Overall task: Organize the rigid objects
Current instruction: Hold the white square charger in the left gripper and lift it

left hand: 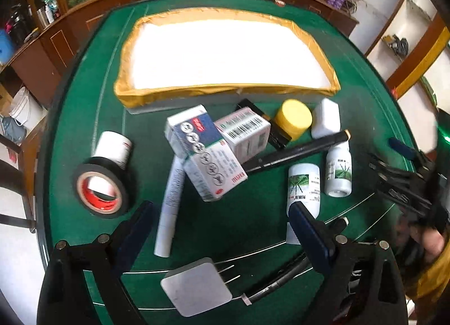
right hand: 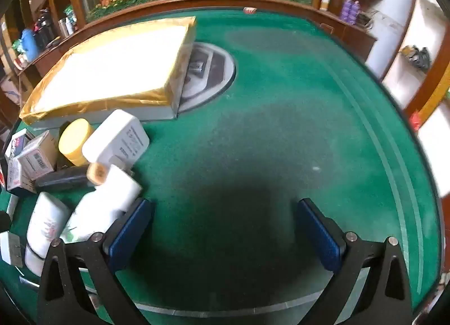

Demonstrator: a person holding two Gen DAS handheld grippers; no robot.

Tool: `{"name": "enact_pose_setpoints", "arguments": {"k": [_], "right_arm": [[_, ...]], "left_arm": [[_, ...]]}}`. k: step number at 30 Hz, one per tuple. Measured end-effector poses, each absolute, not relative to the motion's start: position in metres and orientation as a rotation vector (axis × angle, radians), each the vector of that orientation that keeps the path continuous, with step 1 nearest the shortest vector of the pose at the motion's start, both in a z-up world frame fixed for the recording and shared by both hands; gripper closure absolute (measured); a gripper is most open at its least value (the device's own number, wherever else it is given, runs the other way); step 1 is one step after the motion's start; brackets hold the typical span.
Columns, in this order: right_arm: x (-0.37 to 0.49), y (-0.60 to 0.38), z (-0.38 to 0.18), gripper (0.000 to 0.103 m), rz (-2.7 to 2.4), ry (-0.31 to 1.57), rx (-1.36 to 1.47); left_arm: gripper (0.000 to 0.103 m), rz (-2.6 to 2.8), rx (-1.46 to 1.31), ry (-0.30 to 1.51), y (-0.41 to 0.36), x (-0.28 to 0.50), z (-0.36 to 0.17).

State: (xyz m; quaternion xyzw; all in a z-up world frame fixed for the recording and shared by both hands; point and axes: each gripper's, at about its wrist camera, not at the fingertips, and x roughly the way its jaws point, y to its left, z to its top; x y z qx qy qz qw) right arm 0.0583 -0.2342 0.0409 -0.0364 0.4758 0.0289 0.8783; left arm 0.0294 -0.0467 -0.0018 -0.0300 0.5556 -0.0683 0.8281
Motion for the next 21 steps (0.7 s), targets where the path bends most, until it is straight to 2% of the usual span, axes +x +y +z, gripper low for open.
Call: {"name": "enact_pose_setpoints", "arguments": {"k": [4, 9, 16, 21], "right_arm": [[0.036, -0.215, 0.08, 0.0, 0.108, 0.953, -0.091], [0.021, -0.176, 0.103, 0.0, 0.129, 0.96, -0.101], [0.006, -0.145, 0.112, 0.0, 0.168, 0.992, -0.075], [-0.006, -0.127, 0.112, 0.0, 0.158, 0.941, -0.095]], "left_arm": [[0.006, -0.14, -0.092, 1.167, -0.035, 0.029, 0.002], [0.006, -0.155, -0.109, 1.176, -0.023, 0.02, 0.004], [0.006, -0.127, -0.091, 1.172, -0.01, 0.006, 0.008], [0.006, -0.101, -0.113, 1.163, 0.001, 0.007, 0.011]]}}
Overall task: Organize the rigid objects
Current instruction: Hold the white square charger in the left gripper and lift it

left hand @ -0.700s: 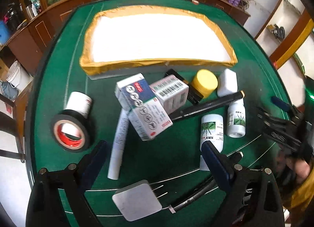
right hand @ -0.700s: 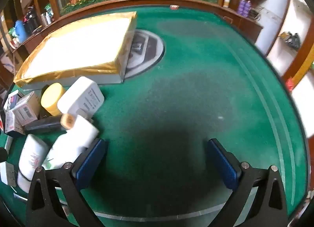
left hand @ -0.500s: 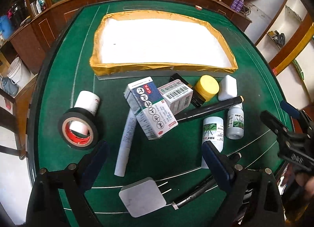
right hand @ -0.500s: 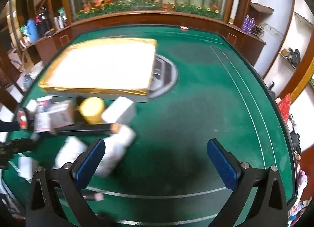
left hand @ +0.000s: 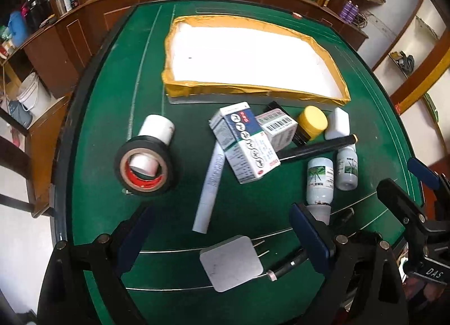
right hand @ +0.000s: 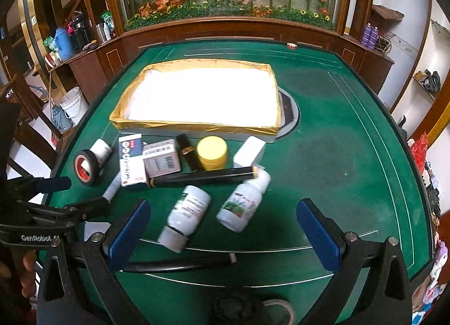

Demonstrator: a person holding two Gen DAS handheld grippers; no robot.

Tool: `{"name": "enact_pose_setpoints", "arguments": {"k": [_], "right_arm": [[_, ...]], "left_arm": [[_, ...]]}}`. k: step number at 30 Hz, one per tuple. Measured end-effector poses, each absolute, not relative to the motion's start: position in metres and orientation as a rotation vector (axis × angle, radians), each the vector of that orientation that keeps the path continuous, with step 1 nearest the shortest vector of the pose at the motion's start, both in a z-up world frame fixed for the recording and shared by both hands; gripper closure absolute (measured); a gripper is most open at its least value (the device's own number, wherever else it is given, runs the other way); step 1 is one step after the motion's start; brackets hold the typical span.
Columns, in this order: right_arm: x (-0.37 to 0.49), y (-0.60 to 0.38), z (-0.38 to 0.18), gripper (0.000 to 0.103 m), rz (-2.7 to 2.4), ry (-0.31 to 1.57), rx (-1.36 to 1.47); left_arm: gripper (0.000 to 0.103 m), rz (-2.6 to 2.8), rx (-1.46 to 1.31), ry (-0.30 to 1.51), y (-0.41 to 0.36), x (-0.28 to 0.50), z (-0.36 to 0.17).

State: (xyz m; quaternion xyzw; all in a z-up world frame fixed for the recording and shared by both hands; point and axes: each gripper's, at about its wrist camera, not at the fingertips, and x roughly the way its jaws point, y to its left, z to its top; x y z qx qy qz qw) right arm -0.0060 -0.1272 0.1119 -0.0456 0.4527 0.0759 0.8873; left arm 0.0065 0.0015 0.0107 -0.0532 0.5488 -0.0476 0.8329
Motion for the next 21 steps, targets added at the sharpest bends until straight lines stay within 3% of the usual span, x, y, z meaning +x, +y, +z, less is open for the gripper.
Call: {"name": "enact_pose_setpoints", "arguments": {"k": [21], "right_arm": [[-0.005, -0.129, 0.104, 0.0, 0.215, 1.008, -0.079]], "left_arm": [[0.006, -0.052, -0.113, 1.196, 0.018, 0.0, 0.0]]}}
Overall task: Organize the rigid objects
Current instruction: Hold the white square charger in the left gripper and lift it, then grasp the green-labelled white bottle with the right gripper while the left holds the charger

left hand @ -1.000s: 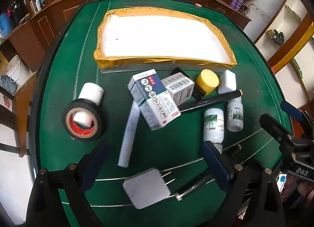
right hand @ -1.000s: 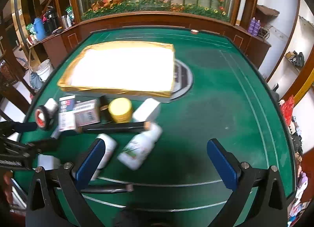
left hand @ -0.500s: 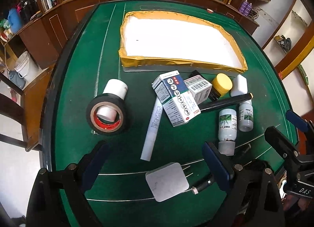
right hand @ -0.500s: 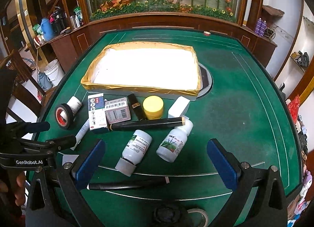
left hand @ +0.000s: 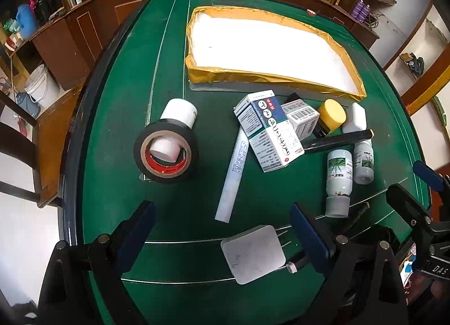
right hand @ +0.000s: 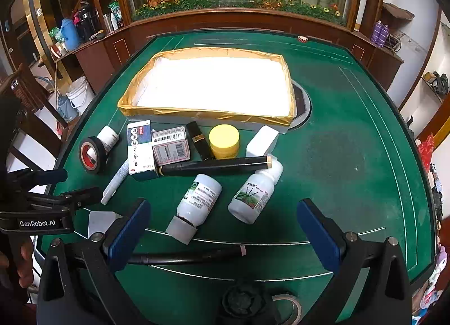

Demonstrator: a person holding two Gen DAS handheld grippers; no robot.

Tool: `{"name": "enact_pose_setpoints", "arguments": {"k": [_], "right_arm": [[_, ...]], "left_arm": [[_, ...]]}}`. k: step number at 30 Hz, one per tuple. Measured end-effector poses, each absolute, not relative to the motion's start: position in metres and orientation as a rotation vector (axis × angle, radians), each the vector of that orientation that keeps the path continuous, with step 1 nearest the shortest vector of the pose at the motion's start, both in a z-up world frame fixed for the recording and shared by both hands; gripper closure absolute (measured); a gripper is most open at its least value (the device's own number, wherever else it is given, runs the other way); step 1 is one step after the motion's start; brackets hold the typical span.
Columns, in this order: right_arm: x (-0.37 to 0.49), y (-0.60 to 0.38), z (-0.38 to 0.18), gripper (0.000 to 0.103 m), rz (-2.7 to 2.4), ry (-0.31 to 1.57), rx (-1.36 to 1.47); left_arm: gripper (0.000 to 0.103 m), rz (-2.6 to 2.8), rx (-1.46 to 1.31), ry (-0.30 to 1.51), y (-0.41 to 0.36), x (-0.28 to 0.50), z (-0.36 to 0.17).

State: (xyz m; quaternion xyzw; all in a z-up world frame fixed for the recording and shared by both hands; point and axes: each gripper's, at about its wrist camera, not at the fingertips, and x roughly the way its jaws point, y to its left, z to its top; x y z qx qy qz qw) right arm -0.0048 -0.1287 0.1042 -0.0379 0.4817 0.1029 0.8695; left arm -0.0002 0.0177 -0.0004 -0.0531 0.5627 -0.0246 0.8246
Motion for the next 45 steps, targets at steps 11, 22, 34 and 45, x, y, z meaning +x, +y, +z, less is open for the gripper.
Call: {"name": "enact_pose_setpoints", "arguments": {"k": [11, 22, 34, 45], "right_arm": [[-0.004, -0.129, 0.098, 0.0, 0.23, 1.049, -0.057], [-0.004, -0.133, 0.094, 0.0, 0.203, 1.068, -0.049], [-0.002, -0.123, 0.089, 0.0, 0.22, 1.09, -0.072], [0.015, -0.101, 0.065, 0.034, 0.394, 1.243, 0.083]], "left_arm": [[0.006, -0.062, -0.155, 1.24, 0.027, 0.001, -0.014], [0.015, -0.189, -0.07, 1.348, 0.005, -0.014, -0.028], [0.018, -0.26, -0.07, 1.364, 0.001, -0.018, -0.036], [0.018, -0.277, -0.036, 1.376, -0.01, -0.018, -0.041]]}}
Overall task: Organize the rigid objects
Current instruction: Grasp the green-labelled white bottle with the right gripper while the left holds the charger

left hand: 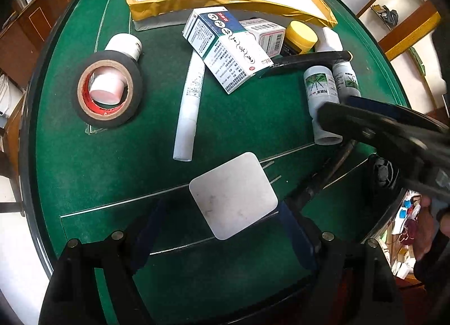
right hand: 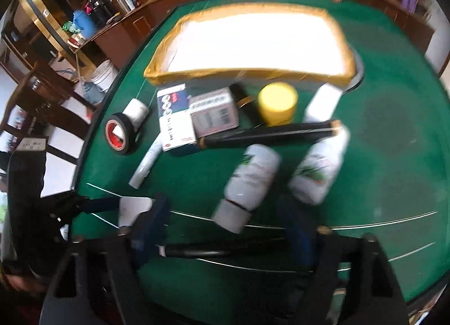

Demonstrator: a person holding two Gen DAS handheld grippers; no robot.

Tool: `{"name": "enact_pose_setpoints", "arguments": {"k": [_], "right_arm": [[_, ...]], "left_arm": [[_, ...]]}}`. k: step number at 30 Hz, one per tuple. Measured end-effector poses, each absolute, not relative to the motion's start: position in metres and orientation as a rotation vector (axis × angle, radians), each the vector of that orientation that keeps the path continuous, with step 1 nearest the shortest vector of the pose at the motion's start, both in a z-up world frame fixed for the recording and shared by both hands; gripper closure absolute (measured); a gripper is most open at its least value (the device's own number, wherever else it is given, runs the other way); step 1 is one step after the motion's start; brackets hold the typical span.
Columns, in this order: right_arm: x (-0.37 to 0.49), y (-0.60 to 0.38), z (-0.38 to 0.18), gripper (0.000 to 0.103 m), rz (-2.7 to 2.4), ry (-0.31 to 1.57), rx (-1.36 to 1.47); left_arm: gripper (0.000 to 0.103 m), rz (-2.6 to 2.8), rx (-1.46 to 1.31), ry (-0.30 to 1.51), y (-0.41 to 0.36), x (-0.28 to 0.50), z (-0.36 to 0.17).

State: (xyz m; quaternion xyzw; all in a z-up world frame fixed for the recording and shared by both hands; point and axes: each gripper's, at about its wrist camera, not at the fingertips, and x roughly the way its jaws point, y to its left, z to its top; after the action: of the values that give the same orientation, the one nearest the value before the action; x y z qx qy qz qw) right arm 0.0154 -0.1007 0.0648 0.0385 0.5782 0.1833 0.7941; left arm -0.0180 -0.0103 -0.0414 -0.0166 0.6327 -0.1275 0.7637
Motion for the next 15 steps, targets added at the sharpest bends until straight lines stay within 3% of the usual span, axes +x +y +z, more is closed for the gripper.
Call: {"name": "enact_pose_setpoints", "arguments": {"k": [6, 8, 10, 14, 15], "right_arm": [[0.028, -0.091, 0.044, 0.038, 0.363, 1.297, 0.094], [0.032, -0.091, 0.038, 0.048, 0.35, 1.312, 0.085], [0.034, -0.094, 0.035, 0.068, 0.34, 1.312, 0.087], [0.033, -0.097, 0.033, 0.068, 0.344, 1.313, 0.095], [0.032, -0.098, 0.033, 0.068, 0.344, 1.315, 0.096]], "left_arm": [[0.018, -0.278, -0.04, 1.376, -0.006, -0.018, -0.041], [0.018, -0.284, -0.041, 1.374, -0.004, -0.018, -0.041], [0.018, -0.295, -0.039, 1.37, -0.003, -0.018, -0.041], [0.02, -0.319, -0.019, 1.363, -0.005, -0.02, -0.04], [0.025, -0.325, -0.004, 1.357, -0.007, -0.021, -0.039]]}}
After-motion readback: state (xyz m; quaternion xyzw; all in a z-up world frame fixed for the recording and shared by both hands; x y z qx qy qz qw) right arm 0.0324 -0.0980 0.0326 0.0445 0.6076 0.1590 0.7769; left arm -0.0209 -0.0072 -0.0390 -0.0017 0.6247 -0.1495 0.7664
